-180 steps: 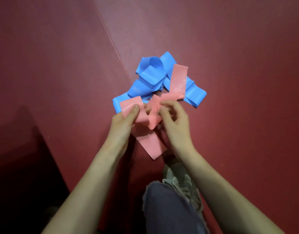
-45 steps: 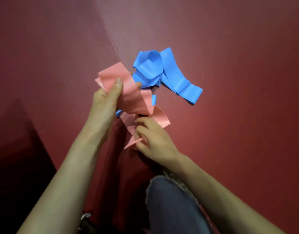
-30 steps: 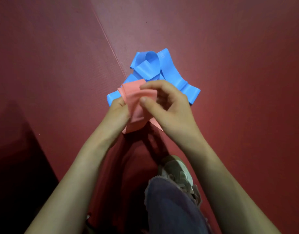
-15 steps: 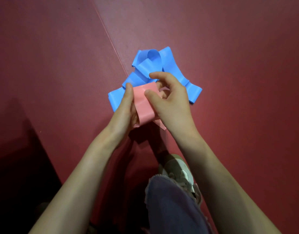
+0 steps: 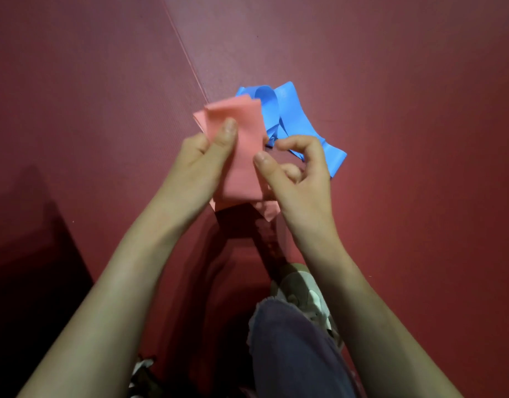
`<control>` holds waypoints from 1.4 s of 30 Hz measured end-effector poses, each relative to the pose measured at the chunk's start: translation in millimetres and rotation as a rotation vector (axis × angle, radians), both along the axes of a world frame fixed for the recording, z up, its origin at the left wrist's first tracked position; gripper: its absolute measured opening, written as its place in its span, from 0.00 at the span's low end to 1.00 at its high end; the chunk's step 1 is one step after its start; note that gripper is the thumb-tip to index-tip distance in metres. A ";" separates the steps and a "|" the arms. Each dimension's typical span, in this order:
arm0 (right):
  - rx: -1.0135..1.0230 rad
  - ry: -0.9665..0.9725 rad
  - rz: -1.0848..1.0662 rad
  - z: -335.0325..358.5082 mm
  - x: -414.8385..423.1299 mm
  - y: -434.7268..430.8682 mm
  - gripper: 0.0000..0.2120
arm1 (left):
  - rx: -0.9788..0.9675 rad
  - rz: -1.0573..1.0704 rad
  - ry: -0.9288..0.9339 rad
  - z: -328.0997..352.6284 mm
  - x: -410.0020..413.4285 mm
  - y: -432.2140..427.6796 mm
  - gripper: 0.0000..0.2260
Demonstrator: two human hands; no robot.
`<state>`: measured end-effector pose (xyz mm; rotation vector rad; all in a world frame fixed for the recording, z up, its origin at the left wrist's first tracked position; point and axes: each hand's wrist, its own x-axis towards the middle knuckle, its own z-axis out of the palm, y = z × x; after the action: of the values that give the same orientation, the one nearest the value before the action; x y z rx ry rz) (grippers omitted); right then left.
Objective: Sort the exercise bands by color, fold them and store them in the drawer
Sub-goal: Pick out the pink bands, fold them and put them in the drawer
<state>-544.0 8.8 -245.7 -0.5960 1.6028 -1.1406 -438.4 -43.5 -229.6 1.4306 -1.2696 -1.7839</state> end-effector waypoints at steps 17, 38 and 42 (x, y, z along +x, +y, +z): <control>-0.134 0.145 0.325 -7.2 -7.6 -3.2 0.15 | -0.091 -0.239 0.047 38.6 -8.7 -5.2 0.14; 0.006 0.272 0.364 20.8 -8.1 12.4 0.25 | 0.207 -0.216 0.171 57.9 -13.2 -9.4 0.15; -0.150 0.187 0.175 111.1 -25.3 9.9 0.25 | 0.160 -0.261 0.209 115.8 -21.4 0.9 0.15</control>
<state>-569.3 18.7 -134.6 -0.9458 1.5946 -1.1060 -459.8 -42.6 -113.9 1.1623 -1.2734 -2.1884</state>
